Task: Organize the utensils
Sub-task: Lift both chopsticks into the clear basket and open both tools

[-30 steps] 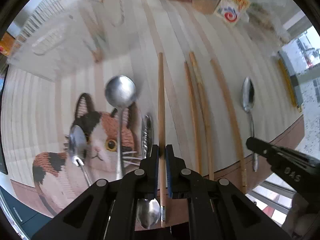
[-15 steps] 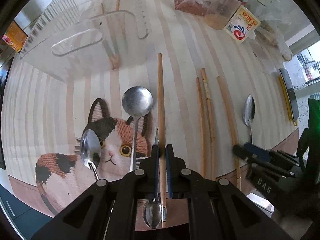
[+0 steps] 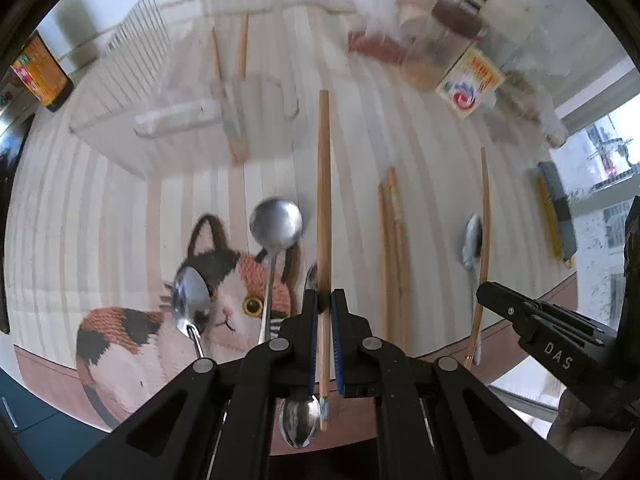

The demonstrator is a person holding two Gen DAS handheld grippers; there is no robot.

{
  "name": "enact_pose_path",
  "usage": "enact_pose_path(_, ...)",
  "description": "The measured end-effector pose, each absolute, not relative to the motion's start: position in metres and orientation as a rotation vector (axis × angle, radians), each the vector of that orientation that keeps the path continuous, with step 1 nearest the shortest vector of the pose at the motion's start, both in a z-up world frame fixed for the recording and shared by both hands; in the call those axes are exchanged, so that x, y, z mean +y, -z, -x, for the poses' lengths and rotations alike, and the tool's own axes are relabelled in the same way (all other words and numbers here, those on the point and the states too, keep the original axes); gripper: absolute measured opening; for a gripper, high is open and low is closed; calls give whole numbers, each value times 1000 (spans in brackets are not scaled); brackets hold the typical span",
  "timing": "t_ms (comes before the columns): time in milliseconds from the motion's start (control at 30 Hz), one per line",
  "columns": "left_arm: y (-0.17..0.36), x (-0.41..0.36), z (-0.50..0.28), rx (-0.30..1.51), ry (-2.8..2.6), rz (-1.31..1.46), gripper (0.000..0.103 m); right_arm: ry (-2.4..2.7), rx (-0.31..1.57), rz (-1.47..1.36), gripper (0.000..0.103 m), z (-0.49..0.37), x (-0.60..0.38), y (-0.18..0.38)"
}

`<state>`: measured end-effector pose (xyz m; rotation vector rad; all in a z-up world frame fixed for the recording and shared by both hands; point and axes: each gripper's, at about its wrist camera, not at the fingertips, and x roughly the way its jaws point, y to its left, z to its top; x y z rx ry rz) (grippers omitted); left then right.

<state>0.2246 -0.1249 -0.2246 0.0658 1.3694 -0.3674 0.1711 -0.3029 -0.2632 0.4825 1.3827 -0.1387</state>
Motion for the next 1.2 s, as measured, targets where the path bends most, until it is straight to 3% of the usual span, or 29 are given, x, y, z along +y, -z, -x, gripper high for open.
enact_pose_path(833,25,-112,-282,965,413,16,4,-37,1084,-471,6,-265,-321,115)
enact_pose_path(1033,30,-93,-332,1032,367,15,4,-122,1092,-483,6,-339,-285,108)
enact_pose_path(1200,81,-81,-390,1221,370,76,5,-170,1191,-490,6,-400,-250,139)
